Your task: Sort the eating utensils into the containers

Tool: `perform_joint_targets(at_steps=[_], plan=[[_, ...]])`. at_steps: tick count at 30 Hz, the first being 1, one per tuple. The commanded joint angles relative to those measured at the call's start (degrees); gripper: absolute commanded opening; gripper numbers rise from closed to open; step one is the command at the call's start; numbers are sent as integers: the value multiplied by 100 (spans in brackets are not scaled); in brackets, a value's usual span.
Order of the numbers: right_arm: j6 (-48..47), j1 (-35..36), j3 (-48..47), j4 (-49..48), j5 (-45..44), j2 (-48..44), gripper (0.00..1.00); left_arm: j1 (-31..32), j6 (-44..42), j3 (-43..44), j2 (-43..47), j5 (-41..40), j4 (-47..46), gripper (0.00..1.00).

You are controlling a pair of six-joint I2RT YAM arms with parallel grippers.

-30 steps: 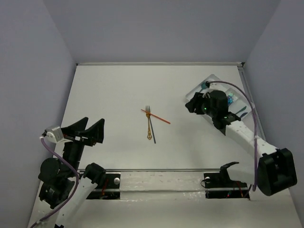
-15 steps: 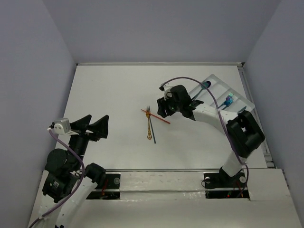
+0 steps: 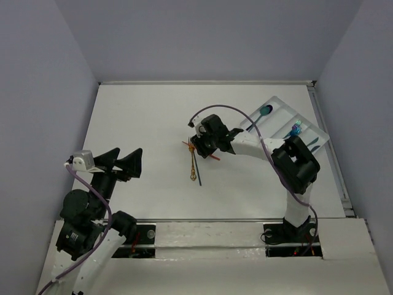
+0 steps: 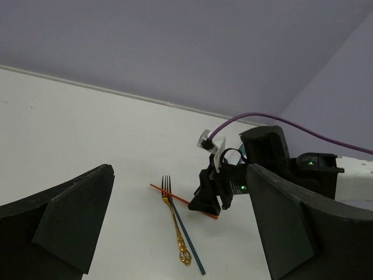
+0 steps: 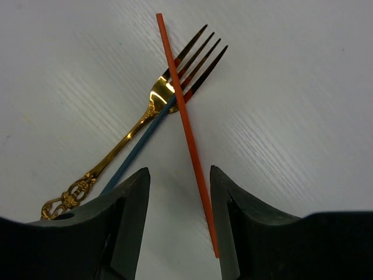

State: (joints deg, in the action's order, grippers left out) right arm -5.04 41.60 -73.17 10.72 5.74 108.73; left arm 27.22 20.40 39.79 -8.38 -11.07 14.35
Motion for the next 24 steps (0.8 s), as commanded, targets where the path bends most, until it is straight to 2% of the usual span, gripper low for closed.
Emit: perform_joint_targets(at_steps=[1,9,13,16,24], plan=[[-243,-3,-540,386,-213,358,50,-85,-89,-15,-102,140,-371,99],[-349,-3,-664,343,-468,597,46,-86,-98,-15,-111,167,-389,99],[-340,-3,-760,518,-433,764,34,-86,-98,-24,-67,184,-398,99],[-261,49,-708,554,-433,817,20,-86,-98,-33,-67,228,-424,99],[-173,111,-392,97,-178,562,10,-138,-116,-42,-85,333,-459,99]])
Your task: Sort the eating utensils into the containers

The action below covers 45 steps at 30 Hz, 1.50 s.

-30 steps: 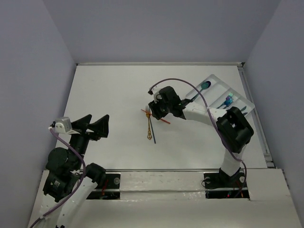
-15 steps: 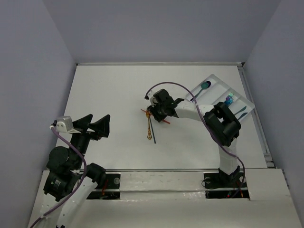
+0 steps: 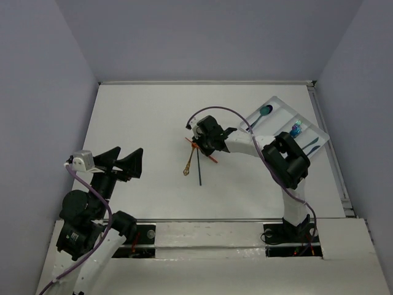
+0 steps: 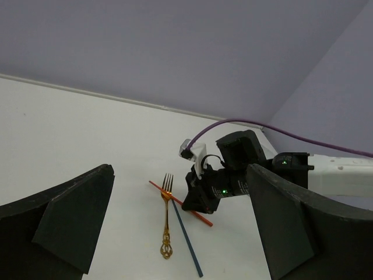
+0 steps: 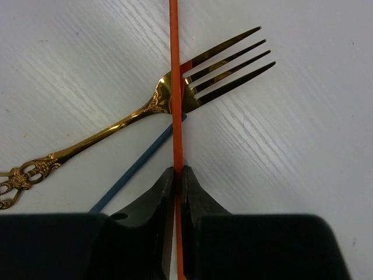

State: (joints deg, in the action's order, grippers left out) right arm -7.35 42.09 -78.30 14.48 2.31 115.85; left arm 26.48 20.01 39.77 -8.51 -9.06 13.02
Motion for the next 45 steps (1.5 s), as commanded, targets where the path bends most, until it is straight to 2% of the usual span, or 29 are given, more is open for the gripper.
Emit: perform_joint_targets(at_steps=[1,5,9,17,18,22,25,27,28,33,35,37,45], plan=[[59,63,131,-288,165,-220,7,-64,-76,-39,-72,133,-326,99],[15,63,192,-437,182,-501,0,-64,-76,-39,-72,141,-317,99],[120,63,420,-779,112,-1098,0,-117,-67,-39,-80,150,-317,99],[726,-130,1036,-1790,-1143,-2127,0,-117,-67,-39,-63,203,-317,99],[1075,-235,1115,-2043,-1606,-2207,0,-117,-67,-39,-80,194,-317,99],[1962,-639,1580,-2634,-2521,-2646,0,-117,-59,-39,-89,203,-308,99],[2858,-1271,1809,-2722,-2997,-2945,0,-117,-67,-48,-107,229,-317,99],[3335,-1912,2020,-2792,-2991,-3130,0,-117,-67,-48,-115,247,-309,99],[3729,-2115,2099,-2845,-2851,-3165,0,-117,-67,-48,-115,255,-308,99],[4356,-2941,2425,-3231,-3069,-3236,0,-117,-59,-39,-89,238,-317,99],[4514,-3065,2364,-3215,-3358,-3052,0,-117,-67,-48,-107,264,-317,99],[4838,-3345,2232,-3048,-3220,-2807,0,-117,-76,-48,-124,273,-317,99],[5753,-3716,2188,-2951,-2859,-2086,0,-117,-85,-48,-159,282,-326,99]])
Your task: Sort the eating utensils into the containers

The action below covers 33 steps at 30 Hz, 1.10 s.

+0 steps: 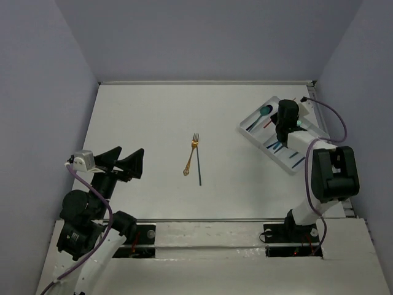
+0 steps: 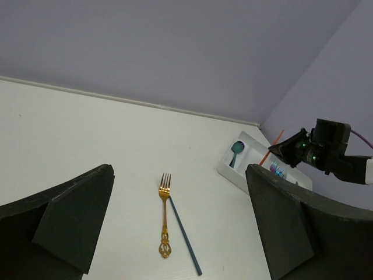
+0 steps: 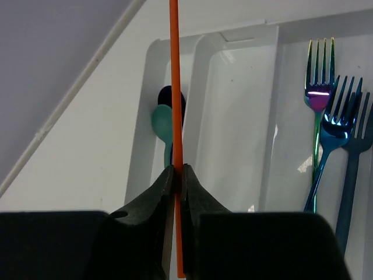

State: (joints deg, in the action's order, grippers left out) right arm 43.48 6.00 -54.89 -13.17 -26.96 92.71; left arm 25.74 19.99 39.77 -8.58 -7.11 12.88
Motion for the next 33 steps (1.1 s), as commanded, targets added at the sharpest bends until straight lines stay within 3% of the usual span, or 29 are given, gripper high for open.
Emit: perform_joint_targets(at_steps=[1,10,13,14,17,20,23,29,33], plan=[[705,-108,-162,-195,112,283,0,-42,-83,-48,-162,96,-313,99],[898,-240,-180,-124,270,591,1,-42,-74,-39,-171,79,-313,99],[1047,-240,-118,-98,279,617,11,-42,-83,-48,-171,79,-313,99],[1065,-240,-101,-107,305,652,21,-42,-74,-48,-179,79,-313,99],[1127,-240,-153,-19,446,740,35,-42,-83,-48,-205,70,-304,99],[952,-240,-136,-72,613,662,45,-42,-65,-39,-249,70,-295,99],[356,-240,-74,-308,1016,460,46,-95,-65,-48,-293,113,-295,99],[-981,699,136,-388,1166,-366,47,-209,-39,-57,-329,184,-304,99],[-1606,2051,330,85,1150,-753,48,-271,-39,-66,-372,202,-313,99]])
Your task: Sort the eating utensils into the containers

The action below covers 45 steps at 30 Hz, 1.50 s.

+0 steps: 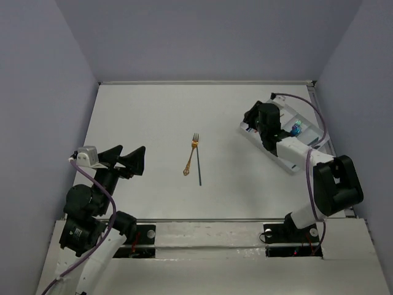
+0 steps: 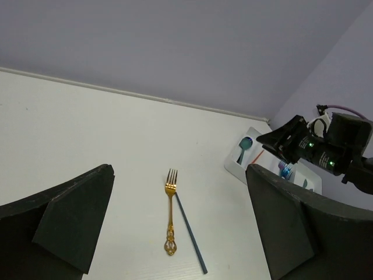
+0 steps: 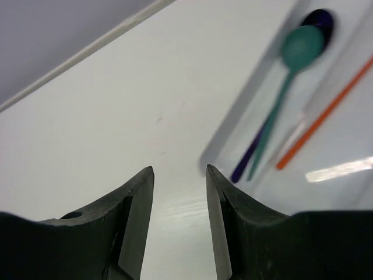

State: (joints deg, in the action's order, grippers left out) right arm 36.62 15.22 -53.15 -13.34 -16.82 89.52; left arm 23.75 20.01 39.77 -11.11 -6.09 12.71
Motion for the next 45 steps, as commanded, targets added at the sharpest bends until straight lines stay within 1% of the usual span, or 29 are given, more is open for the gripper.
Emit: perform_joint_targets(at_steps=[1,4,5,7,8,11,12,13,15,16,19,27,31,34,35,40,45], plan=[[-998,1689,208,156,74,-487,48,-72,-32,-66,-128,108,-278,99],[-1043,2404,463,306,-120,-628,48,-125,-32,-66,-145,117,-260,99],[-1026,2754,489,515,-268,-654,48,-125,-32,-66,-145,125,-260,99],[-990,3064,463,674,-462,-629,48,-125,-24,-66,-128,125,-260,99],[-990,3300,306,928,-506,-480,48,-125,-23,-66,-110,143,-269,99],[-1069,3671,-142,1438,-804,-15,48,-125,-32,-74,-75,187,-278,99],[-1095,3872,-492,1823,-910,352,48,-125,-32,-75,-58,169,-287,99],[-1131,3944,-660,1948,-1076,547,48,-125,-24,-75,-49,178,-278,99],[-1157,4058,-942,2185,-1131,882,45,-125,-32,-75,-14,161,-269,99],[-1183,4137,-1222,2265,-1131,1197,45,-125,-24,-75,-14,152,-269,99],[-1192,4269,-1697,2564,-1253,1672,43,-125,-24,-75,-14,187,-278,99],[-1105,4375,-2130,3056,-1587,2201,40,-125,-41,-83,13,213,-287,99],[-973,4375,-2016,3022,-1526,2245,38,-125,-32,-83,-5,231,-287,99],[-859,4375,-1902,2978,-1491,2263,30,-125,-32,-83,-5,231,-287,99],[-771,4375,-1797,2934,-1456,2255,25,-125,-41,-83,-13,231,-287,99],[-498,4375,-1497,2662,-1298,2158,18,-125,-32,-83,-14,231,-295,99],[-437,4375,-1515,2758,-1350,2211,17,-125,-32,-83,-22,222,-287,99]])
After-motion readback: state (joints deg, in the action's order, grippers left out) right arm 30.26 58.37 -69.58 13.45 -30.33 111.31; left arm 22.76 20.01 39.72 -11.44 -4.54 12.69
